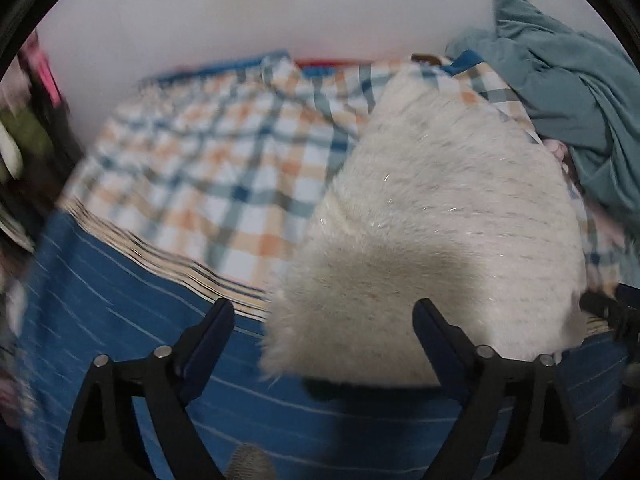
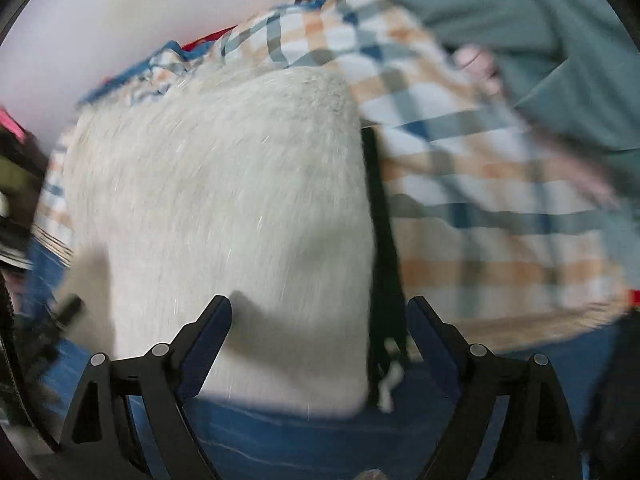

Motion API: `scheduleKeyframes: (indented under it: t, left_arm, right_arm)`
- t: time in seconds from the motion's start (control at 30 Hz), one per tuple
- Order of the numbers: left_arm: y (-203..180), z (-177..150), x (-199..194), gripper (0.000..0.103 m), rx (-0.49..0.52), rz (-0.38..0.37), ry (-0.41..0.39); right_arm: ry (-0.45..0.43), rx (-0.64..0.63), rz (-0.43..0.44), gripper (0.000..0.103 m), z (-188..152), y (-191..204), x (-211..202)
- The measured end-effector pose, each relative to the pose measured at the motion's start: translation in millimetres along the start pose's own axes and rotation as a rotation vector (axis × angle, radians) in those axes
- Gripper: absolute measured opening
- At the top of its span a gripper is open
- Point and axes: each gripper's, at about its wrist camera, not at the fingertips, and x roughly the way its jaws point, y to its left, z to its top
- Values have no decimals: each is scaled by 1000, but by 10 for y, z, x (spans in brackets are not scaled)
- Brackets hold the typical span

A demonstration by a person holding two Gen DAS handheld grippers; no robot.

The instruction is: Fold large clothes

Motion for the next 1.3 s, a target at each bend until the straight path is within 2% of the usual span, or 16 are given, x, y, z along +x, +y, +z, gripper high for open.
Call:
scheduleKeyframes:
  t: [0.1, 0.13, 0.27, 0.47, 0.67, 0.93, 1.17, 1.3]
  left_arm:
    - [-71, -14, -344, 96, 33, 15, -20]
    - [-76, 4, -436, 96, 33, 8, -22]
    - [-73, -11, -943, 97, 41, -1, -42]
    - [-7, -65, -1787, 97, 35, -17, -69]
    - [75, -208, -2803, 97, 39, -31, -109]
    - [254, -468, -4064, 97, 26, -43, -191]
    - [310, -702, -4858, 97, 36, -53, -236]
    - [325, -805, -5109, 97, 40, -43, -257]
  right_arm:
    - [-27, -4, -86, 90, -302, 143, -328]
    - [-32, 6, -97, 90, -335, 96, -400]
    - [-55, 37, -129, 90, -536, 178, -1115]
    - [-135, 70, -154, 91, -952, 361, -2545]
    - [-228, 71, -165, 91, -1429, 541, -3887]
    - [-324, 82, -172, 91, -2087, 649, -5459]
    - [-394, 81, -162, 91, -2599, 710, -6461]
    - [-430, 76, -146, 91, -2865, 728, -6899]
